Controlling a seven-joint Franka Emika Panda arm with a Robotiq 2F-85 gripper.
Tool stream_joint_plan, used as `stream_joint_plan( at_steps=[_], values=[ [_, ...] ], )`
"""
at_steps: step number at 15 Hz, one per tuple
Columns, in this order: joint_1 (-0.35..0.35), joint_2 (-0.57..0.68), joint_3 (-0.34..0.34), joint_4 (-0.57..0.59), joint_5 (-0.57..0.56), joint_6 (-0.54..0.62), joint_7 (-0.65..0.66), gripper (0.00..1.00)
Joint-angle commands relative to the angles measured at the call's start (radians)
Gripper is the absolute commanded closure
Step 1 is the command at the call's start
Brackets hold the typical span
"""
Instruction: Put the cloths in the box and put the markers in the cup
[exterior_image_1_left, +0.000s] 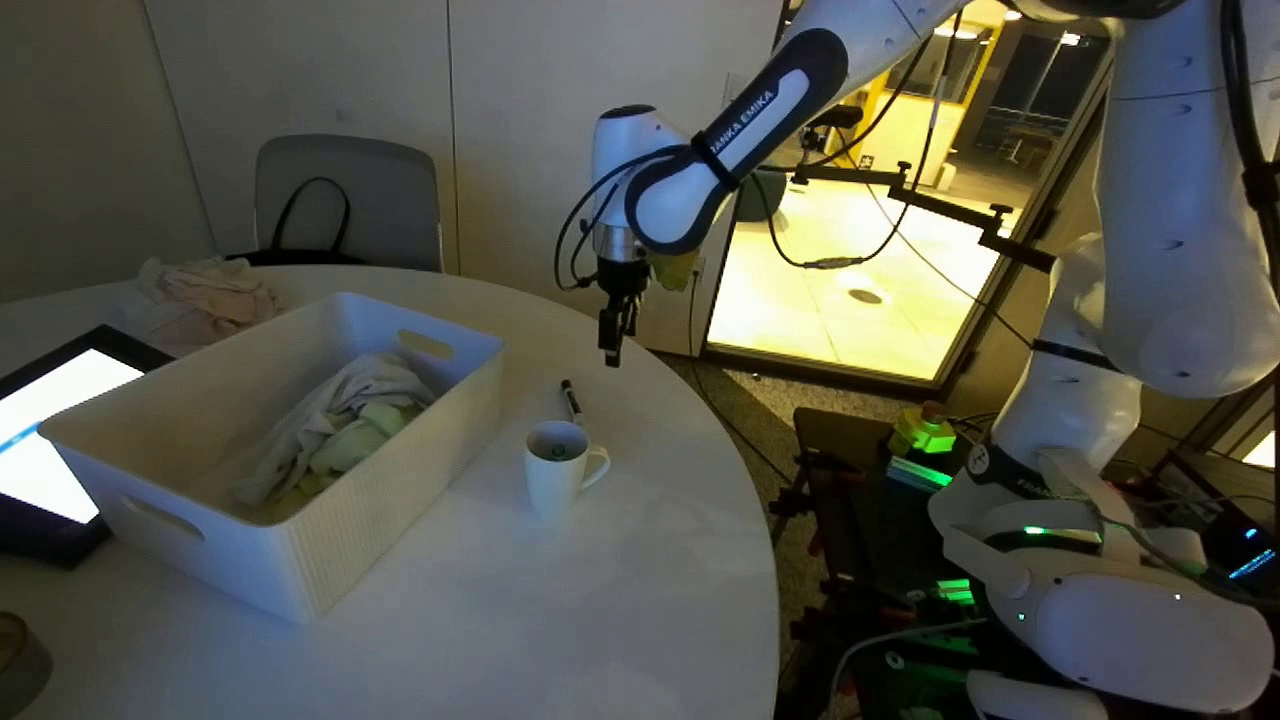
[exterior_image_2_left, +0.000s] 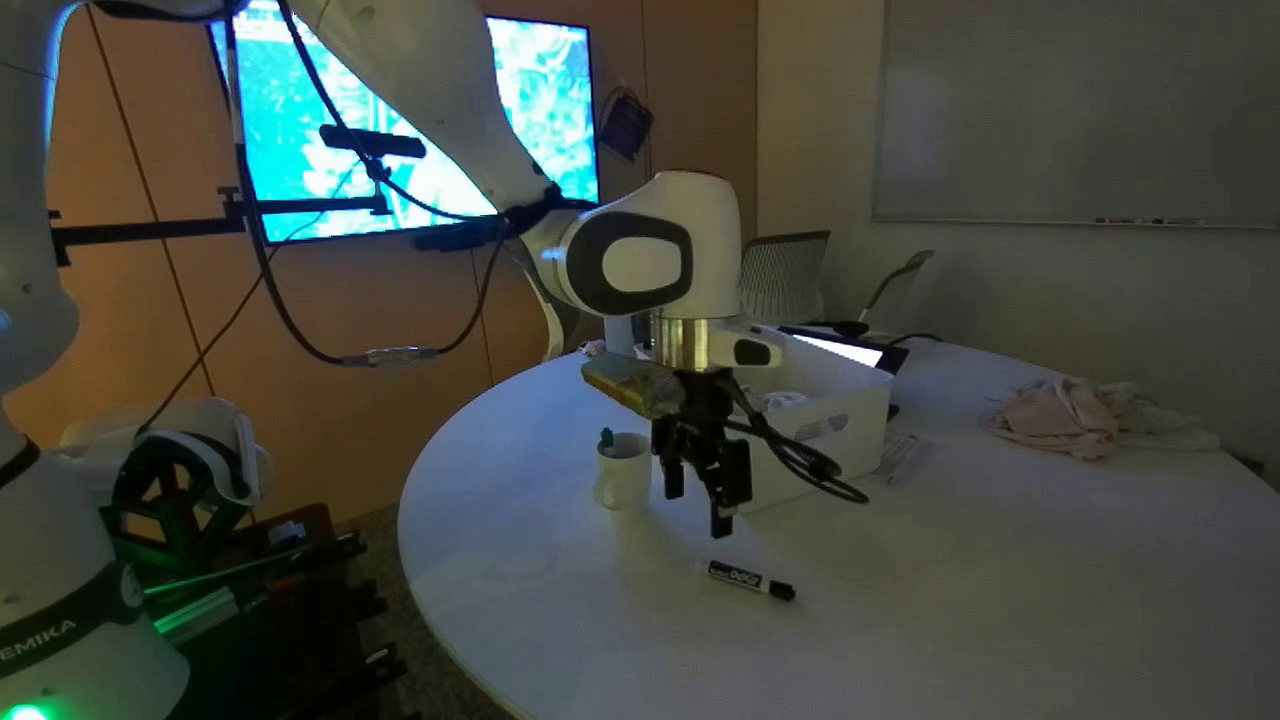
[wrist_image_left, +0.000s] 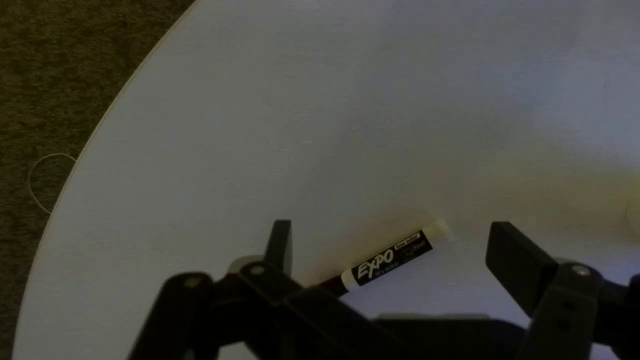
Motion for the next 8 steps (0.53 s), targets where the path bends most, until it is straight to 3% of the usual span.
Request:
stream_joint_plan(
  at_steps=[1, 8],
  values=[
    [0.019, 0.075, -0.012, 0.027, 0.031, 0.099, 0.104, 0.0],
    [0.064, 0.237, -0.02, 0.162, 0.088, 0.163, 0.322, 0.0]
  ],
)
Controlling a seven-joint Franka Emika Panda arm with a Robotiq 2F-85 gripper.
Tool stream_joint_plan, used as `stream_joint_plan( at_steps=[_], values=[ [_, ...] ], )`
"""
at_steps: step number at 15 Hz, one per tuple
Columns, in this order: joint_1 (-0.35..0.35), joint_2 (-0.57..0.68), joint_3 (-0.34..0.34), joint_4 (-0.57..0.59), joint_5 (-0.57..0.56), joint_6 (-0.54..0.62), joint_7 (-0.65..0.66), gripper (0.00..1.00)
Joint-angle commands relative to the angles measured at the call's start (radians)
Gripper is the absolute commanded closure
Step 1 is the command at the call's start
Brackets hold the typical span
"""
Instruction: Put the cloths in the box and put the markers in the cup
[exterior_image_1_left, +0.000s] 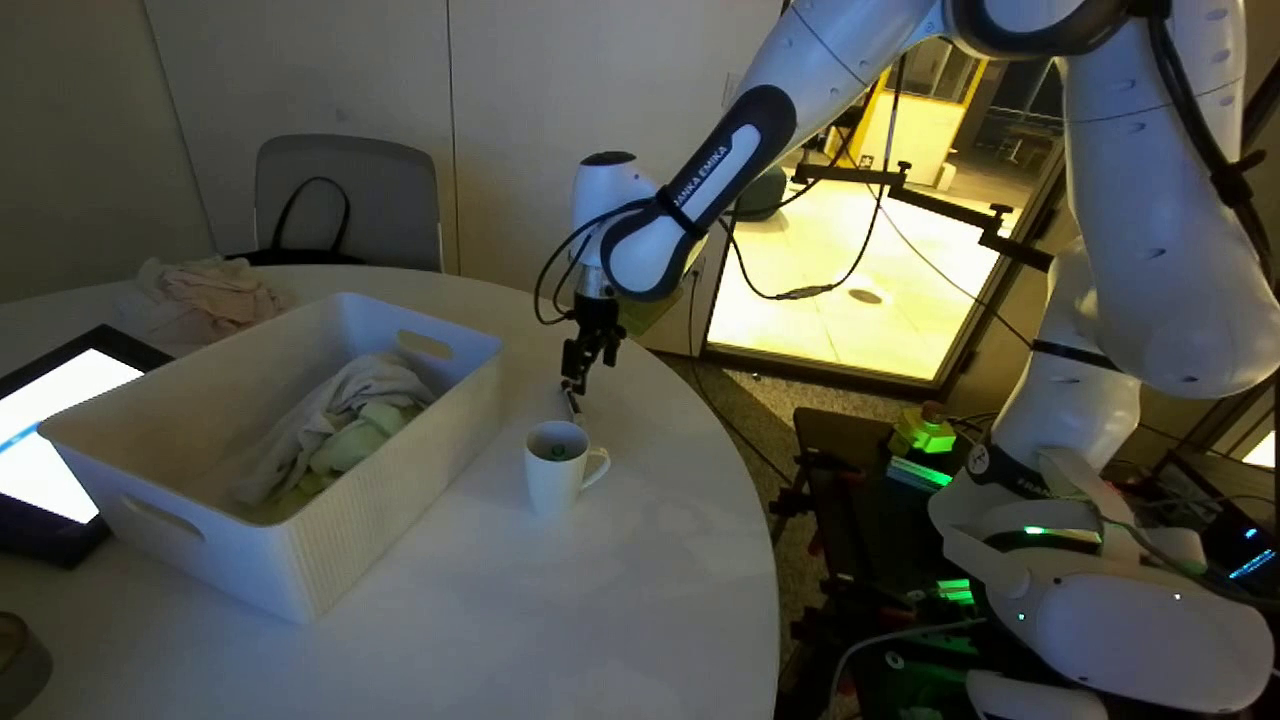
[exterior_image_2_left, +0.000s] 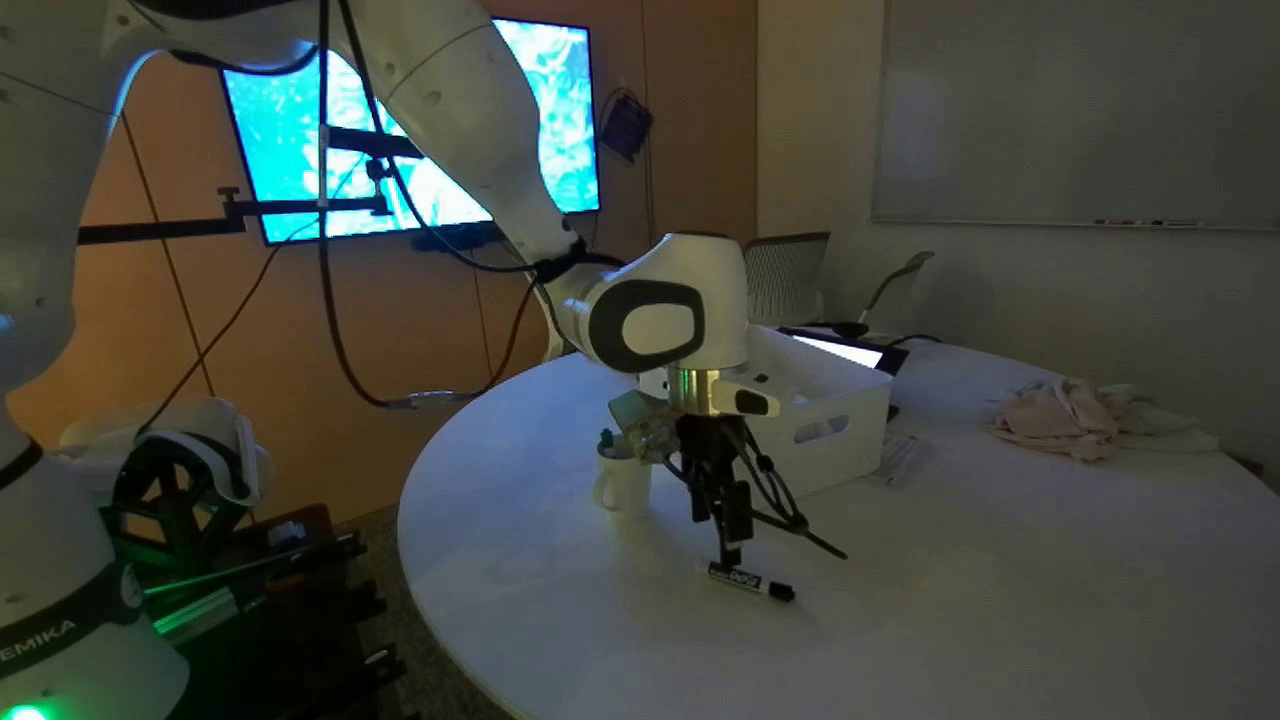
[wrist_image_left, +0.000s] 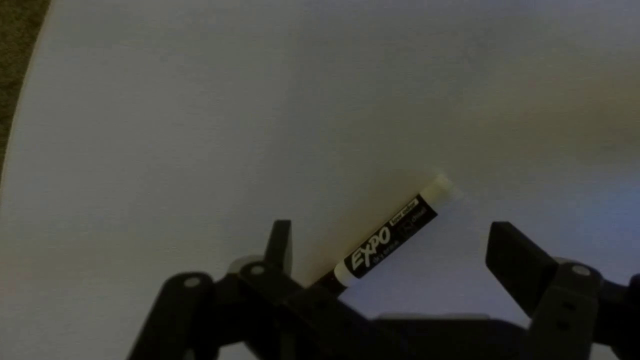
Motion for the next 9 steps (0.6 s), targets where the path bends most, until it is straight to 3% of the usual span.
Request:
stream_joint_plan(
  at_steps=[1, 9],
  values=[
    [0.04, 0.087, -0.022, 0.103, 0.05, 0.024, 0.104, 0.0],
    [0.031, 0.155, -0.051, 0.198, 0.137, 0.025, 0.215, 0.0]
  ],
)
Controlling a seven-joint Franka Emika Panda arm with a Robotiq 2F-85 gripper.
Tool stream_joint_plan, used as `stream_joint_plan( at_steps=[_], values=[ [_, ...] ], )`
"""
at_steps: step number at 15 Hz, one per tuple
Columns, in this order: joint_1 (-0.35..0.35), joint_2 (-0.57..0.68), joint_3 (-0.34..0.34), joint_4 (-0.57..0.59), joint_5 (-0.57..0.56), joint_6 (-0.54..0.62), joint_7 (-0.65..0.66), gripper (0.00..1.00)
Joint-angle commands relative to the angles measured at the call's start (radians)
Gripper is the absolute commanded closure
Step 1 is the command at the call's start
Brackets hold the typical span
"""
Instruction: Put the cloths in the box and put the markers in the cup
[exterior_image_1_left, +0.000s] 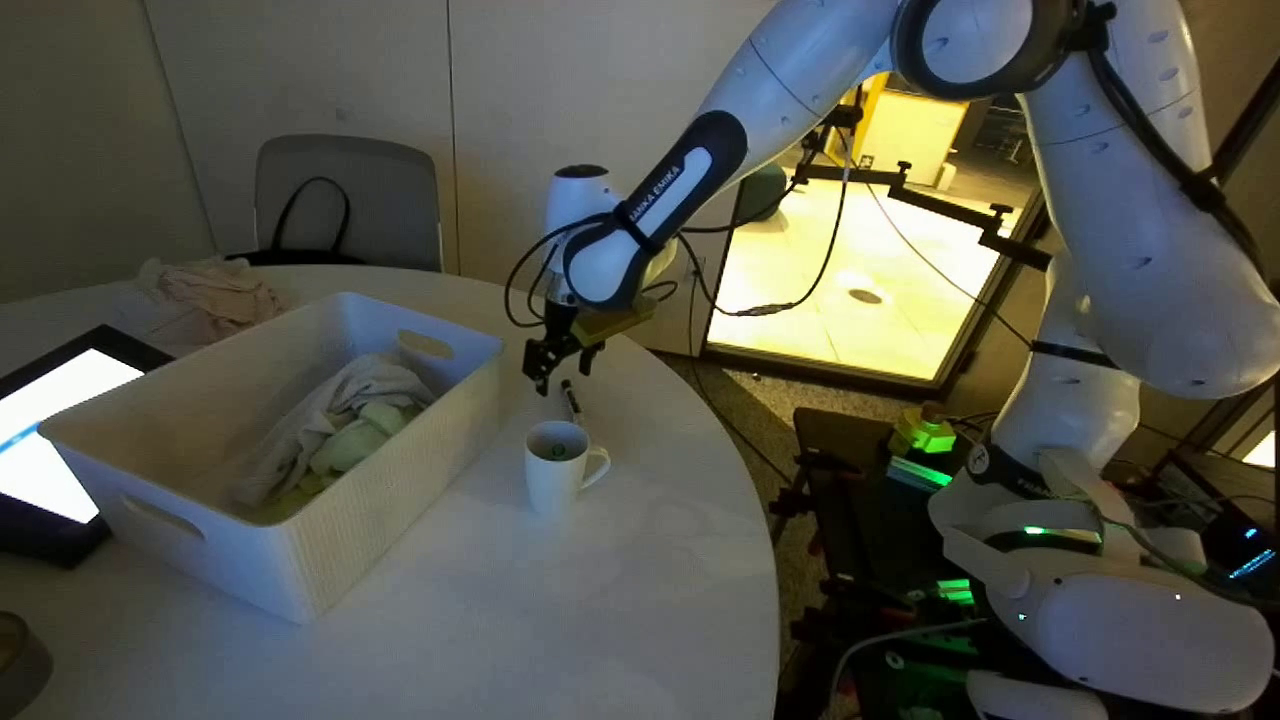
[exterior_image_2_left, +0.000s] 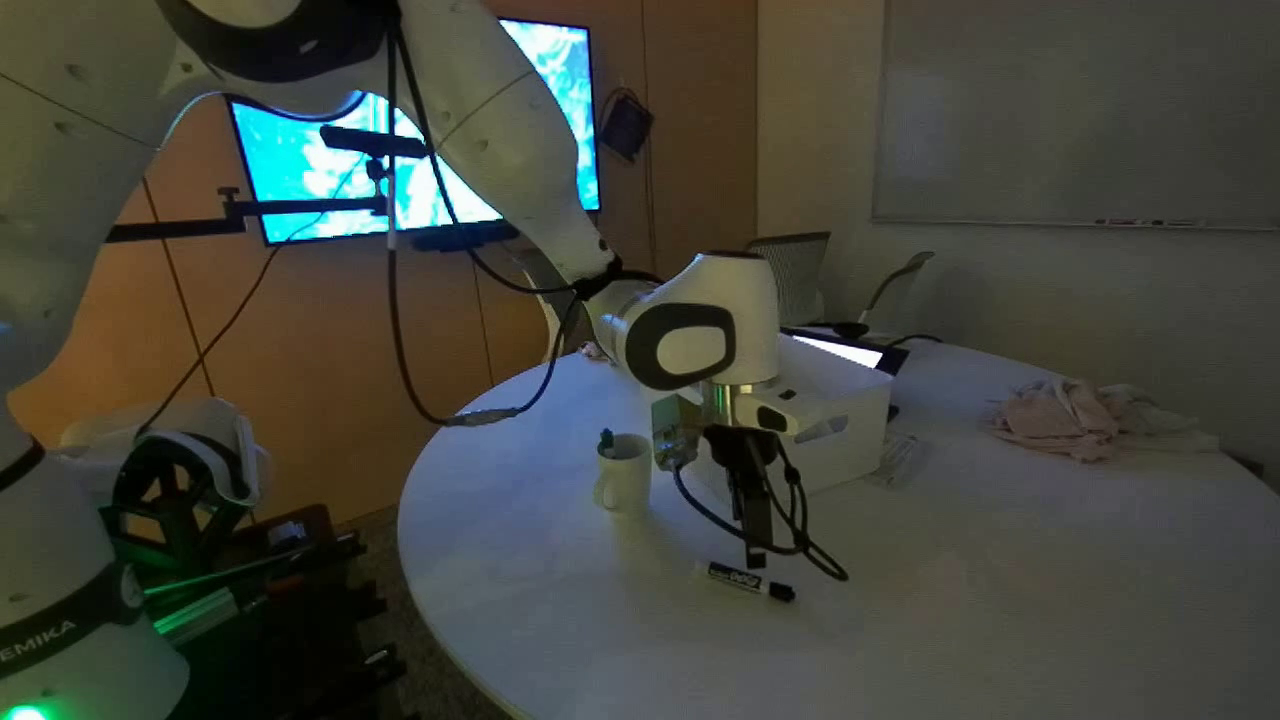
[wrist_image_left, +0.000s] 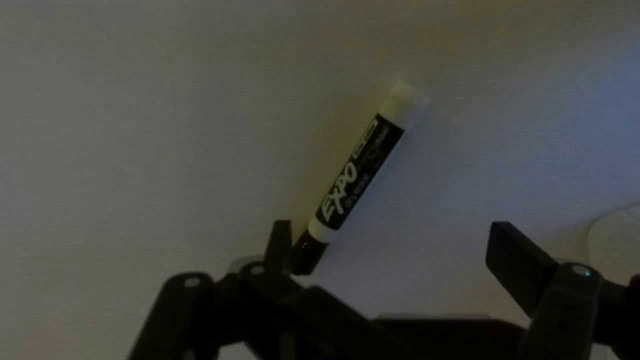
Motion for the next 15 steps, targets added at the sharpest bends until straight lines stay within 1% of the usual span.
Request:
stream_joint_plan(
  at_steps=[1, 5, 10, 15],
  values=[
    [0.01, 0.013, -0.045, 0.029, 0.042, 0.011, 0.054, 0.0],
    [0.032, 0.008, -0.092, 0.021, 0.027, -0.024, 0.107, 0.0],
    [0.023, 0.049, -0.078, 0.048, 0.045, -0.058, 0.122, 0.0],
    [0.014, 0.099, -0.069, 0.074, 0.068, -0.054, 0.126, 0.0]
  ],
)
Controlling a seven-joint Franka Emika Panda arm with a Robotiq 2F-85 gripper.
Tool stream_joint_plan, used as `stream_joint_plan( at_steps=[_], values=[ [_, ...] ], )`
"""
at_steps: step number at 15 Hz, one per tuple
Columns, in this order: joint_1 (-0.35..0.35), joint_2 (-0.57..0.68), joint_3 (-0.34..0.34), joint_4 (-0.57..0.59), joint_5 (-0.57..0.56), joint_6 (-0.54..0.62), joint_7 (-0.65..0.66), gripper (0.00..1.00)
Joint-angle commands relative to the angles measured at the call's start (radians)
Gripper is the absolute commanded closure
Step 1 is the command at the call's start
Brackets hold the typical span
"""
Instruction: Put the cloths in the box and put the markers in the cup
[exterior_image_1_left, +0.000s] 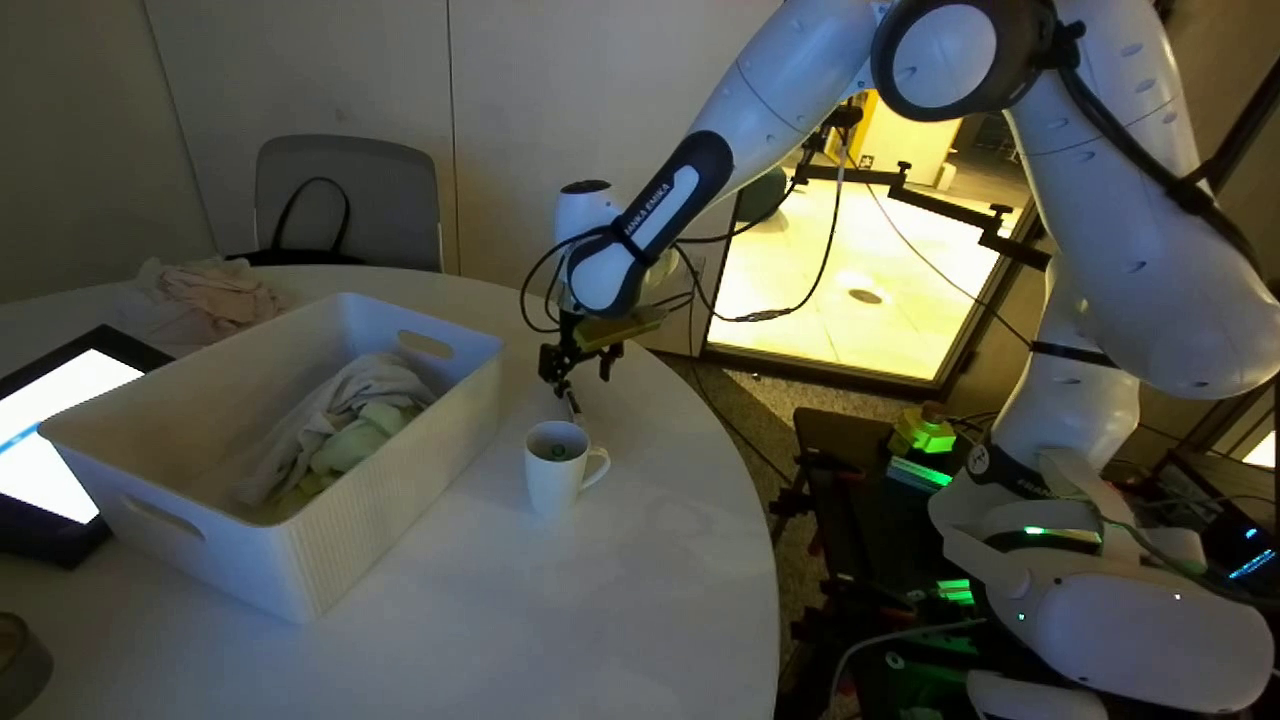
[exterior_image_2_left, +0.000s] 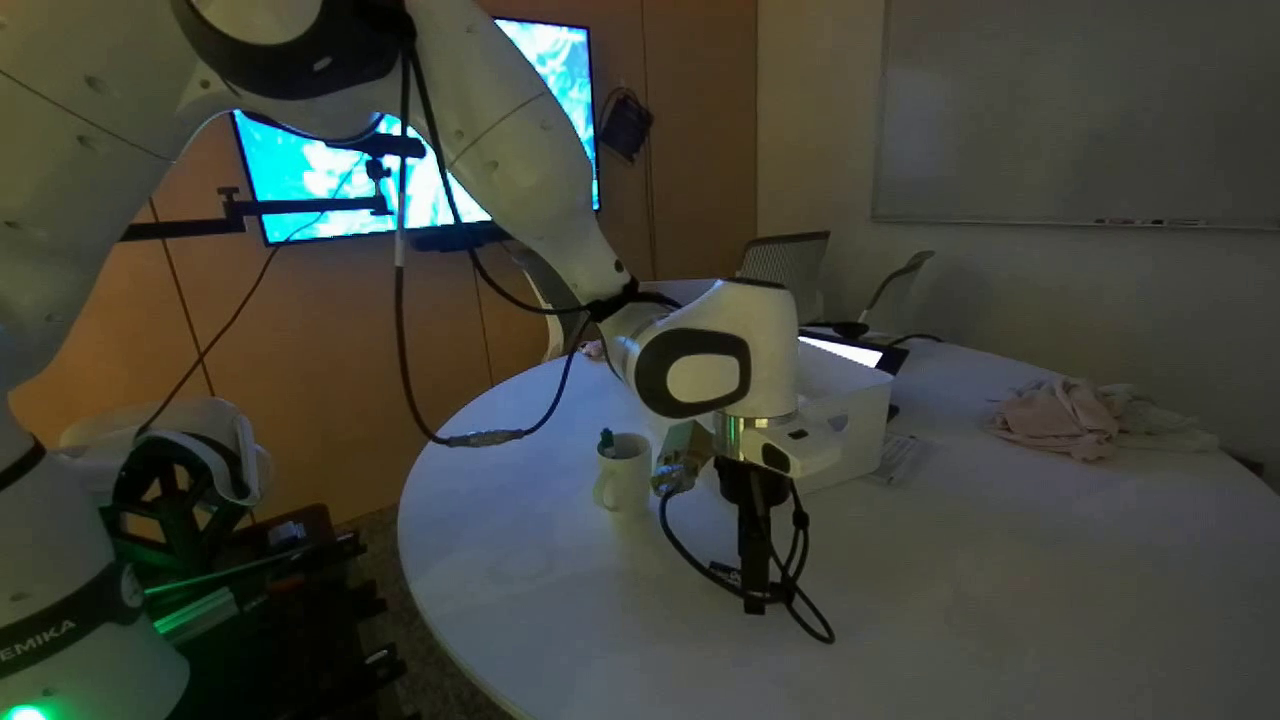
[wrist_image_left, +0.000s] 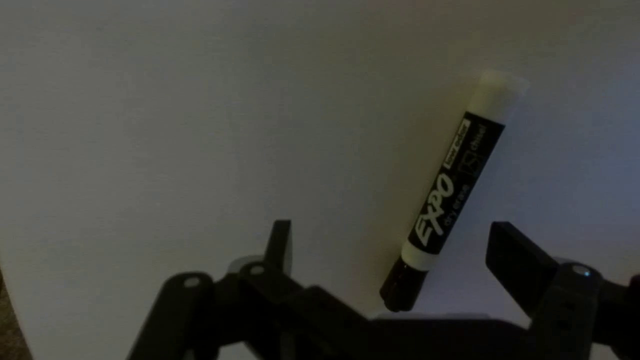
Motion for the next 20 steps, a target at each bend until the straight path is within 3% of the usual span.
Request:
stream_joint_plan(
  at_steps=[1, 12, 16, 18, 19, 20],
  values=[
    [0.0, 0.049, 0.0, 0.055, 0.038, -0.011, 0.004, 0.0],
    [0.005, 0.094, -0.007, 0.11, 0.072, -0.019, 0.016, 0.0],
    [0.011, 0.082, -0.018, 0.099, 0.064, -0.013, 0.022, 0.08],
    [0.012, 0.08, -0.02, 0.097, 0.062, -0.015, 0.021, 0.19],
    [0.011, 0.08, -0.019, 0.099, 0.062, -0.015, 0.02, 0.29],
    [0.011, 0.08, -0.018, 0.099, 0.063, -0.014, 0.02, 0.25]
  ],
)
